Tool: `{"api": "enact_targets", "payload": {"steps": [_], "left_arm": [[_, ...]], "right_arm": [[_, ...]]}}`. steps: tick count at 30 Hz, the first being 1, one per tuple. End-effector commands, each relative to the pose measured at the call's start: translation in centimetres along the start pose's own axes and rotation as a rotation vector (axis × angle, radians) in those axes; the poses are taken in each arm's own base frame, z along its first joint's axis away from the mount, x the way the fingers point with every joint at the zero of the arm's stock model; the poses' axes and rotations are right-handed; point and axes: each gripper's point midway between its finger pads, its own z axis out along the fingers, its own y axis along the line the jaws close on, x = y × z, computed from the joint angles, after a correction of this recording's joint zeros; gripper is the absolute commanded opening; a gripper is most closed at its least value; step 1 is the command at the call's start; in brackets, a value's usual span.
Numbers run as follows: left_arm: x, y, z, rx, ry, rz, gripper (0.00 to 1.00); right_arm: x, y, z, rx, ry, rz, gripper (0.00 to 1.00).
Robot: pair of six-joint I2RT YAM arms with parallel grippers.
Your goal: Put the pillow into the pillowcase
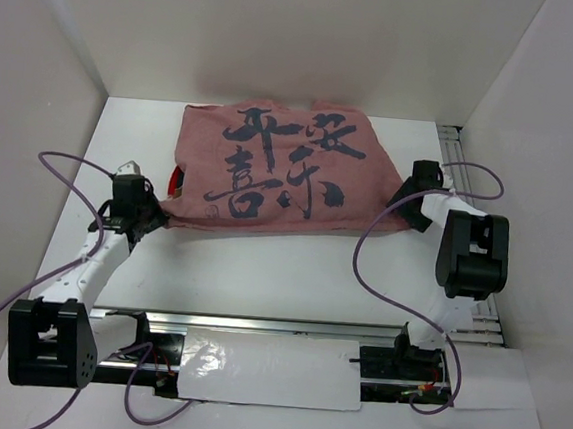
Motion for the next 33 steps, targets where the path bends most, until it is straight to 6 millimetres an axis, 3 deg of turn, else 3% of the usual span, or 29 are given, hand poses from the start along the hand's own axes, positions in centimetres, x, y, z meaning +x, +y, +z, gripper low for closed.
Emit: {"api": "enact_targets", "payload": {"steps": [1, 4, 7, 8, 9, 10, 13, 14, 15, 16, 17, 18, 19, 20, 21, 22, 23, 24, 25, 26, 27, 28, 29, 31, 33], "left_arm": [[-2.5, -0.9, -1.5, 0.038, -0.099, 0.025, 0.00], [-3.6, -1.5, -2.4, 0.061, -0.138, 0.022, 0.00], [-4.4, -2.3, -2.9, 0.091, -0.165, 0.012, 0.00], [-5.0, -2.6, -3.3, 0.101, -0.182, 0.011, 0.00], [-5.4, -2.8, -3.5, 0.106, -0.191, 0.010, 0.00], [-5.8, -3.1, -3.7, 0.112, -0.200, 0.010, 0.00], [-8.6, -4.9, -5.3, 0.153, -0.251, 0.008, 0.00], [-9.6, -5.5, -6.0, 0.165, -0.270, 0.007, 0.00], [-12.3, -6.8, -7.9, 0.191, -0.334, 0.001, 0.00], [-13.6, -7.2, -8.8, 0.190, -0.368, -0.004, 0.00], [-16.8, -8.5, -12.0, 0.220, -0.460, -0.006, 0.00], [-18.4, -9.0, -13.5, 0.223, -0.507, -0.015, 0.00], [-21.5, -9.9, -17.6, 0.240, -0.606, -0.024, 0.00], [-21.6, -9.7, -17.6, 0.228, -0.614, -0.029, 0.00], [-24.2, -10.9, -21.5, 0.264, -0.689, -0.015, 0.00], [-25.5, -11.2, -23.8, 0.271, -0.738, -0.013, 0.00], [-26.7, -11.5, -24.8, 0.261, -0.760, -0.011, 0.00], [-29.0, -12.4, -29.4, 0.294, -0.853, -0.009, 0.00], [-29.4, -12.3, -30.6, 0.280, -0.860, -0.002, 0.00], [-30.2, -12.3, -32.3, 0.273, -0.891, -0.002, 0.00], [-31.5, -11.9, -35.6, 0.255, -0.972, -0.010, 0.00], [-32.0, -11.4, -37.0, 0.236, -1.005, -0.015, 0.00], [-32.4, -10.9, -38.2, 0.215, -1.040, -0.029, 0.00], [-32.6, -9.8, -42.2, 0.198, -1.131, -0.041, 0.00], [-32.2, -9.4, -44.0, 0.210, -1.163, -0.042, 0.00]], "right_arm": [[0.0, 0.0, 1.3, 0.020, -0.026, 0.023, 0.73], [0.4, 0.2, 1.9, 0.018, -0.007, 0.019, 0.68], [0.5, 0.3, 2.5, 0.001, 0.011, 0.005, 0.53], [0.5, 0.6, 2.5, -0.018, 0.012, -0.003, 0.39], [0.3, 1.0, 2.3, -0.040, 0.002, 0.001, 0.06], [-0.1, 1.1, 1.9, -0.048, -0.010, -0.006, 0.00], [-4.2, 2.4, -1.4, -0.105, -0.138, 0.005, 0.00], [-7.3, 3.3, -4.6, -0.151, -0.242, 0.027, 0.00], [-9.1, 3.4, -6.4, -0.163, -0.314, 0.045, 0.00], [-11.3, 3.9, -8.8, -0.186, -0.390, 0.065, 0.00], [-14.2, 3.5, -12.6, -0.208, -0.503, 0.105, 0.00], [-15.6, 3.5, -14.8, -0.222, -0.558, 0.113, 0.00], [-18.7, 2.6, -19.0, -0.234, -0.669, 0.153, 0.00], [-19.4, 2.8, -19.9, -0.240, -0.687, 0.149, 0.00], [-21.0, 2.1, -23.4, -0.238, -0.773, 0.176, 0.00], [-22.8, 1.6, -26.6, -0.242, -0.839, 0.196, 0.00], [-23.7, 1.2, -28.9, -0.241, -0.892, 0.206, 0.00], [-24.4, 0.3, -32.1, -0.238, -0.957, 0.211, 0.00], [-25.8, -0.7, -35.7, -0.220, -1.034, 0.246, 0.00], [-26.3, -1.4, -38.0, -0.207, -1.079, 0.255, 0.00], [-26.7, -2.8, -40.5, -0.160, -1.133, 0.266, 0.00], [-26.8, -3.6, -42.3, -0.141, -1.161, 0.273, 0.00], [-27.5, -4.4, -45.8, -0.144, -1.229, 0.294, 0.00], [-27.2, -6.5, -49.6, -0.087, -1.296, 0.303, 0.00], [-27.0, -8.2, -53.3, -0.047, -1.365, 0.315, 0.00]]}}
